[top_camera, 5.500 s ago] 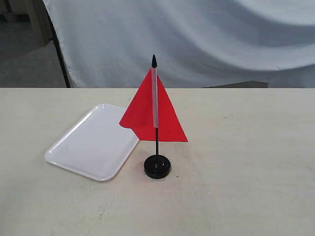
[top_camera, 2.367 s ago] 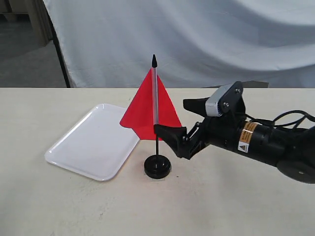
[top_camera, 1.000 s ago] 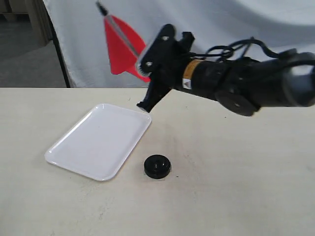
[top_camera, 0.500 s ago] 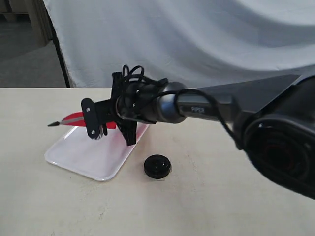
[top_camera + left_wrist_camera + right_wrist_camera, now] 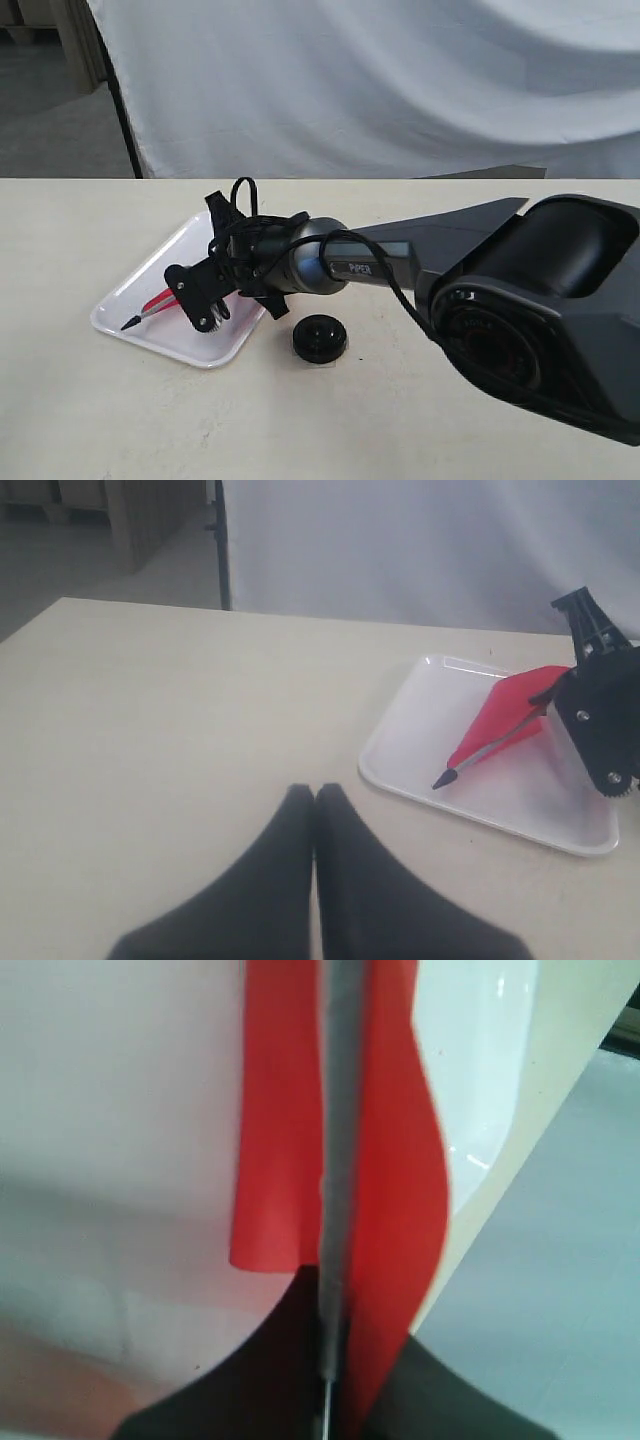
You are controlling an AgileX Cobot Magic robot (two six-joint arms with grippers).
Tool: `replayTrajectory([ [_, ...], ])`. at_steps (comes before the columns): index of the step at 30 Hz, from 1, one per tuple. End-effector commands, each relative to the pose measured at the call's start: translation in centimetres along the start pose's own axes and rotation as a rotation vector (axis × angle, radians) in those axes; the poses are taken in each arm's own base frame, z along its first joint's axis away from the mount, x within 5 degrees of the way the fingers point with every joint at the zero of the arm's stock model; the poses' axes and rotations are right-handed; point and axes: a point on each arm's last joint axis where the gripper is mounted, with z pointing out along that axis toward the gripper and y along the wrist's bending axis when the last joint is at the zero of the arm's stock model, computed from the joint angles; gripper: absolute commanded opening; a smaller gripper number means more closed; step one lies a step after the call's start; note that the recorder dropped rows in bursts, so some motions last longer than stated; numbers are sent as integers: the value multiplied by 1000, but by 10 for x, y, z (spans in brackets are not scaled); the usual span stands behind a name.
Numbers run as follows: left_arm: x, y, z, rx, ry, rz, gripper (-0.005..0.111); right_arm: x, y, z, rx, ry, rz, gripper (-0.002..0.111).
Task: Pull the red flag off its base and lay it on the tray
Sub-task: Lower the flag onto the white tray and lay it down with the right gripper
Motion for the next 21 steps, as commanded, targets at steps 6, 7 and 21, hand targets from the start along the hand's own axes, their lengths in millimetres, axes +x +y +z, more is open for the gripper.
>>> replayTrajectory([
  [6,0,0,0,5,-5,6,0,2,-2,0,6,9,59,46],
  [7,0,0,0,5,-5,6,0,2,-3,0,7,11,62,52],
  [21,0,0,0,5,-5,6,0,6,-24,-22,20,-12,235,59],
])
